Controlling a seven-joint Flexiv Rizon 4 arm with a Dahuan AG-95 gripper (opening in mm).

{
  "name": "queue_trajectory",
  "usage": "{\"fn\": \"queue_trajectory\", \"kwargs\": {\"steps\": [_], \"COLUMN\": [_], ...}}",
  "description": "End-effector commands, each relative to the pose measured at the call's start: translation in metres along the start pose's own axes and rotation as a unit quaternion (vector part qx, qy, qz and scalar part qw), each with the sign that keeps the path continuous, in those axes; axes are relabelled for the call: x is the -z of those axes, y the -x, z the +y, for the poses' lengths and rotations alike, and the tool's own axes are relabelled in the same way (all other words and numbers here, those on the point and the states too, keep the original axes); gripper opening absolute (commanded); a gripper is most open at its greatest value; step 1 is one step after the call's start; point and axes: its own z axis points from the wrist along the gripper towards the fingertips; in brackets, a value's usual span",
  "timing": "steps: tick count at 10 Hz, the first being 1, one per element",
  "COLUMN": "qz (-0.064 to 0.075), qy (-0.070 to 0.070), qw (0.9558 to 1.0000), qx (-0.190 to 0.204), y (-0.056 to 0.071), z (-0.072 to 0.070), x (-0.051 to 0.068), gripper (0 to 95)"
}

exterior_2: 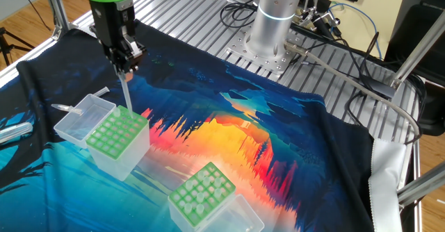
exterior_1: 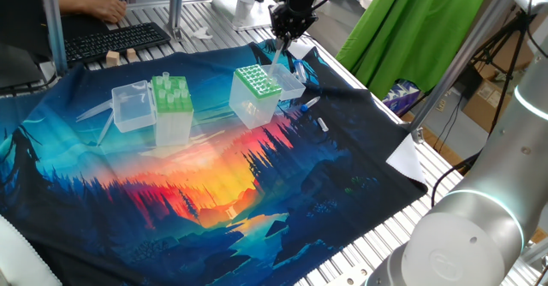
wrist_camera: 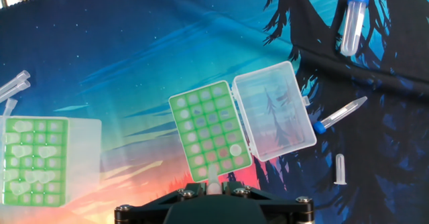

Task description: Transfer all large pipette tips from one holder to another

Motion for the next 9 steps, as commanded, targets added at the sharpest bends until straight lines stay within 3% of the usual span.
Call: {"fn": "queue_trajectory", "kwargs": {"steps": [1, 4, 9], "qz": [0.000, -0.002, 0.013], "qy": [0.001, -0.001, -0.007], "qw": [1.0000, 1.0000, 0.9999], "qx": [-0.001, -0.004, -0.007], "y": [-0.0016, -0.0016, -0.0016], "z": [-0.0005, -0.0006, -0.0006], "x": [0.0010, 0.0012, 0.0012], "gripper": [0.0, 0.0, 0.0]}}
